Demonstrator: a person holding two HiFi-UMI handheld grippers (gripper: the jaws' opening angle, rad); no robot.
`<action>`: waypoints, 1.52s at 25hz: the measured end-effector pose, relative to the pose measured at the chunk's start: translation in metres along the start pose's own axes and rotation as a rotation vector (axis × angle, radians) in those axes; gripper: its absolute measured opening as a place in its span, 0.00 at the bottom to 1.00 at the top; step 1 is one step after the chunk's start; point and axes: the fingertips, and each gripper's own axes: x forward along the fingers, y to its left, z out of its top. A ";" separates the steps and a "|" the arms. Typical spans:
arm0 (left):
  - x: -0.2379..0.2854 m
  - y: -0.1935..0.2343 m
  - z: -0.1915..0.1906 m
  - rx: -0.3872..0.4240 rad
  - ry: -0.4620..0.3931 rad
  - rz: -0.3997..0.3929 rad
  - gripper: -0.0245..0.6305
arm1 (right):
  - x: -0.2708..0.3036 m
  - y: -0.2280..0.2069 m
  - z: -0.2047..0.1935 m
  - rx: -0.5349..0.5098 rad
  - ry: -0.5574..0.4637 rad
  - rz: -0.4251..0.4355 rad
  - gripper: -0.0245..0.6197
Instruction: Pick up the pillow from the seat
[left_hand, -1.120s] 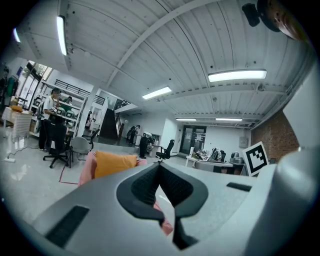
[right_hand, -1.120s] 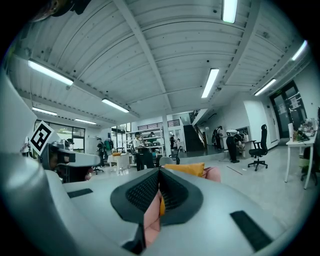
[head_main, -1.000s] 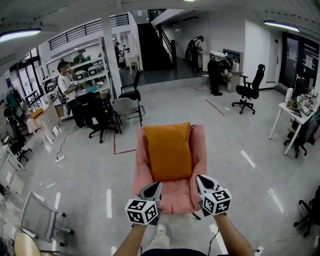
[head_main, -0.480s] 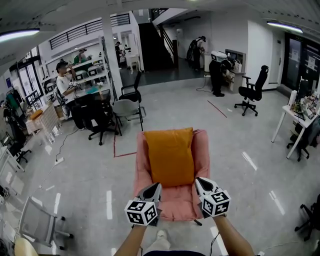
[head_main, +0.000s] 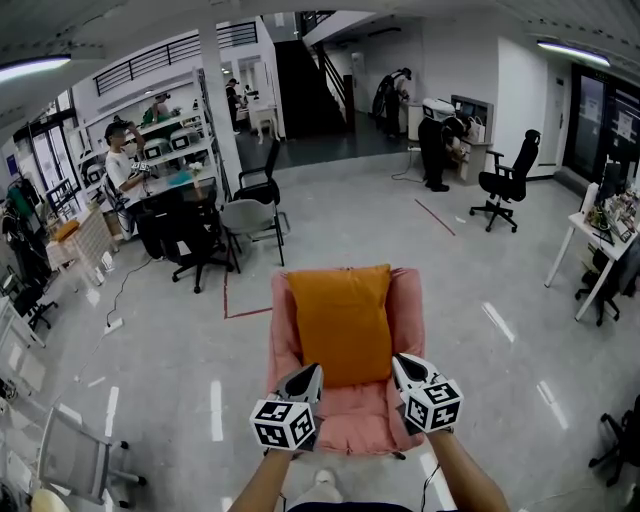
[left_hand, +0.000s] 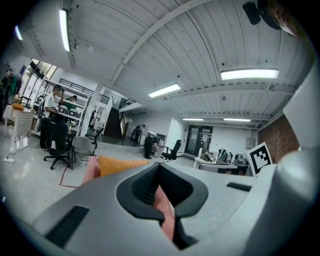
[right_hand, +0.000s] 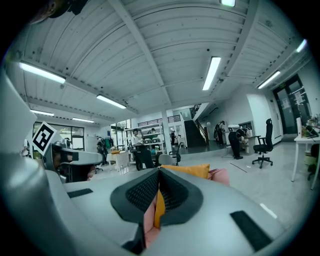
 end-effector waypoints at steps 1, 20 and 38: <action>0.004 0.005 0.001 0.009 0.004 0.006 0.04 | 0.006 -0.001 0.001 0.000 0.003 0.000 0.06; 0.057 0.087 0.033 -0.014 0.015 0.004 0.04 | 0.091 -0.007 0.025 -0.007 0.013 -0.042 0.06; 0.095 0.139 0.026 -0.019 0.074 -0.029 0.04 | 0.147 -0.013 0.018 0.015 0.043 -0.085 0.07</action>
